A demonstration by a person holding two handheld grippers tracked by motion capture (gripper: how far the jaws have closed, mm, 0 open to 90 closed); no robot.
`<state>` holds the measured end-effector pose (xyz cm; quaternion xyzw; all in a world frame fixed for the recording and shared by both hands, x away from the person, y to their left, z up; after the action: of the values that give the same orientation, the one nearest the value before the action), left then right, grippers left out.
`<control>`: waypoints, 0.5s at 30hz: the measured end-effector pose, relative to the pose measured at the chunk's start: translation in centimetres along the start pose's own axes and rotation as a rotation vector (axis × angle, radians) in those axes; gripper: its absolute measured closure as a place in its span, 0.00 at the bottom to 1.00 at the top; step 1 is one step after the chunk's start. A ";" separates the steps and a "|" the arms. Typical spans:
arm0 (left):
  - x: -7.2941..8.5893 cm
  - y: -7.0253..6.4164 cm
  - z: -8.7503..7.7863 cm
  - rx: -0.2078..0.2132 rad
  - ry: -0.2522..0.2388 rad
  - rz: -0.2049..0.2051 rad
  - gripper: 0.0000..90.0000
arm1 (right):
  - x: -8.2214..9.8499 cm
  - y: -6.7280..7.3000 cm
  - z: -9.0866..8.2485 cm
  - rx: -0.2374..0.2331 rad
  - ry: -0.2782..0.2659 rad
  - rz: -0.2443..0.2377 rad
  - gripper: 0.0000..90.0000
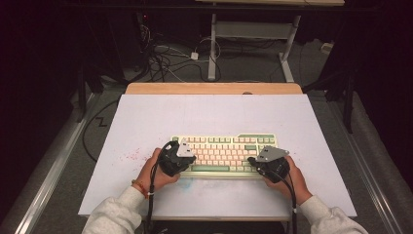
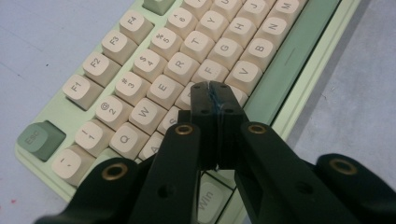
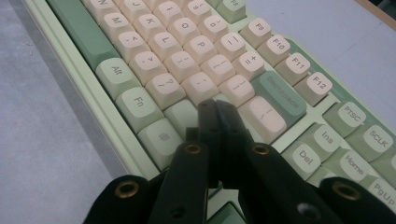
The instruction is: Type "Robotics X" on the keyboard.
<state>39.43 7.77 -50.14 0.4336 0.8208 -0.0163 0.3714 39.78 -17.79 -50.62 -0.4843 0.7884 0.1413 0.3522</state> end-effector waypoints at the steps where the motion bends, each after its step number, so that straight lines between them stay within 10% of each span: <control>1: 0.0 0.0 0.1 0.000 -0.002 -0.006 0.96 | 0.0 0.0 0.0 0.000 0.000 -0.001 1.00; 15: -0.1 -0.1 0.5 -0.002 0.012 0.008 0.96 | 0.0 0.0 0.0 0.000 0.002 -0.004 1.00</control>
<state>39.67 7.46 -50.43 0.4365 0.8214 -0.0113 0.3670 39.78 -17.81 -50.62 -0.4860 0.7877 0.1400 0.3517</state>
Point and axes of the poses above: each handheld gripper's, and its own axes: z roughly forward along the jaws, x roughly out of its underside, y roughly to its left, the point moved 7 cm from there along z, roughly forward along the jaws, and after that the axes turned 12 degrees about -x, right-handed, at the moved point
